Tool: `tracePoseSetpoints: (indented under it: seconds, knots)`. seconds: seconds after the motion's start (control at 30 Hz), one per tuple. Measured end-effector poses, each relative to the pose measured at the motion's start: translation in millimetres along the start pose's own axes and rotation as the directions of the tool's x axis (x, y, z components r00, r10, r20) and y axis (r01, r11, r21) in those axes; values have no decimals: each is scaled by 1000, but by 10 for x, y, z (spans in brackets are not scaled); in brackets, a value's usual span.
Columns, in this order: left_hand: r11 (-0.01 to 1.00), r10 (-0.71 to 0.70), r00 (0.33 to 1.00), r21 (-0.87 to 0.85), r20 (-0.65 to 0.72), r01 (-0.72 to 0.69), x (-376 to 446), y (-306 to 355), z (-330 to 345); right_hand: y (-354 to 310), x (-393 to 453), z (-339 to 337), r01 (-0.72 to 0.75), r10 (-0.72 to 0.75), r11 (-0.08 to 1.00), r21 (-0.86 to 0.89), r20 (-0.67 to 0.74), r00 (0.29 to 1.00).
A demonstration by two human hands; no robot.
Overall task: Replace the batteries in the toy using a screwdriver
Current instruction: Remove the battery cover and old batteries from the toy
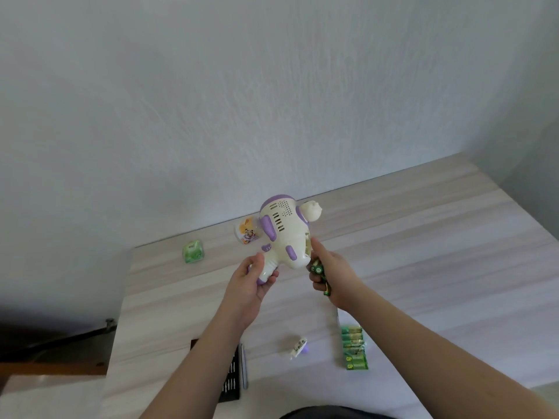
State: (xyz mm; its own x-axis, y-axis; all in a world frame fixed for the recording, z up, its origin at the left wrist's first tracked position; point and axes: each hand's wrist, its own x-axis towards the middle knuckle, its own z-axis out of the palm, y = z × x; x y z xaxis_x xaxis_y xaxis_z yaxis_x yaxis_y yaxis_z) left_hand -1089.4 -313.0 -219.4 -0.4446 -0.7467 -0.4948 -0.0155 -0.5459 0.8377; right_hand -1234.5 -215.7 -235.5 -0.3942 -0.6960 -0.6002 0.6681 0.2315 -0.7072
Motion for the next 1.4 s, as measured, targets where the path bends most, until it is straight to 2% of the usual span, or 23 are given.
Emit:
tracePoseSetpoints:
  seconds: [0.07,0.17,0.33,0.43,0.6,0.77,0.97,1.1,1.23,1.4]
  knots:
    - [999,-9,1000,-40,21,10,21,2,-8,-34,-10,-27,96,-93,978,-185,26,995]
    - [999,-13,999,-53,34,15,42,-6,-41,-91,11,-61,186,-179,888,-421,57,982]
    - [1000,-5,998,-24,69,7,75,-36,-170,-190,68,-84,193,-164,802,-565,102,981]
    - [999,10,996,31,92,-12,86,-55,-257,-176,92,-51,170,-105,811,-560,147,983]
    - [993,33,990,111,135,-48,94,-69,-376,-98,96,21,68,8,920,-387,191,982]
    - [977,44,986,200,158,-76,133,-51,-541,-13,95,90,-45,128,930,-365,205,970]
    - [927,71,992,361,101,-103,170,-92,-640,115,118,193,-45,88,940,-339,113,990]
    - [773,180,983,612,44,-169,221,-113,-669,135,127,300,14,3,896,-445,36,999]
    - [616,337,941,747,37,-250,236,-100,-650,135,148,393,14,-46,825,-564,-41,998]
    - [690,310,950,680,30,-247,298,-107,-671,245,306,441,11,-124,665,-747,-96,988]
